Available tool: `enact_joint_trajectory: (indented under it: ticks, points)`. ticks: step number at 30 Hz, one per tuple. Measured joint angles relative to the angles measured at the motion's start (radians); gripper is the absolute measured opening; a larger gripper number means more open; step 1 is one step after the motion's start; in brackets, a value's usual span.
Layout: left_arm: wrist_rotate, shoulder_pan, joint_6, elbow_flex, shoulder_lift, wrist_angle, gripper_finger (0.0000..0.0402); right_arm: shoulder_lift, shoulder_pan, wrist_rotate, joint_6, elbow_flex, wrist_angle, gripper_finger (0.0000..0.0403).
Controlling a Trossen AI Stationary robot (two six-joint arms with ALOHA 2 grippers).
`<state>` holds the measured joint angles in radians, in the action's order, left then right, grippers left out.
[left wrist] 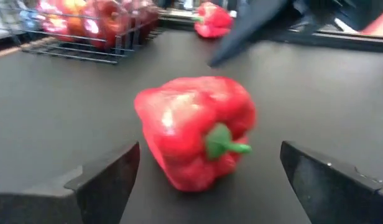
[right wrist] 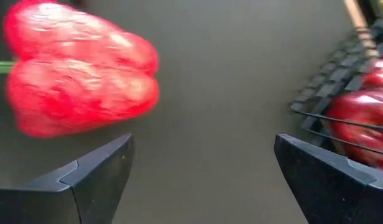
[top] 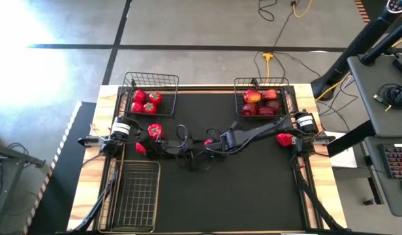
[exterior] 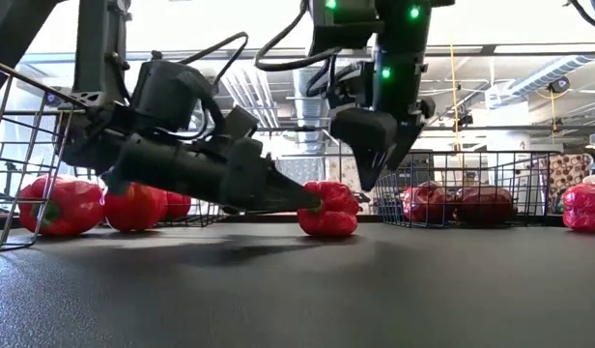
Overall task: Sort produce into baskets
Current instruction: Put the bell pepper into the gold wire basket
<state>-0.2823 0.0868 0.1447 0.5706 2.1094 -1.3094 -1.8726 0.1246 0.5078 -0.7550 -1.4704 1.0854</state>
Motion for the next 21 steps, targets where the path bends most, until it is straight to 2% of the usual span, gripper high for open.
enact_joint_trajectory:
  ticks: [11, 17, 21]
  points:
    - [0.004, -0.004, -0.005, 0.1, 0.086, 0.013, 0.0373, -0.013, 0.0, -0.116, 0.172, 0.033, -0.329, 0.038]
    - [0.014, -0.004, -0.014, 0.104, 0.09, 0.037, 0.0371, -0.013, 0.003, -0.125, 0.188, 0.03, -0.328, 0.038]
    - [0.014, -0.004, -0.022, 0.085, 0.088, 0.027, 0.0351, -0.013, 0.002, -0.123, 0.191, 0.03, -0.324, 0.038]
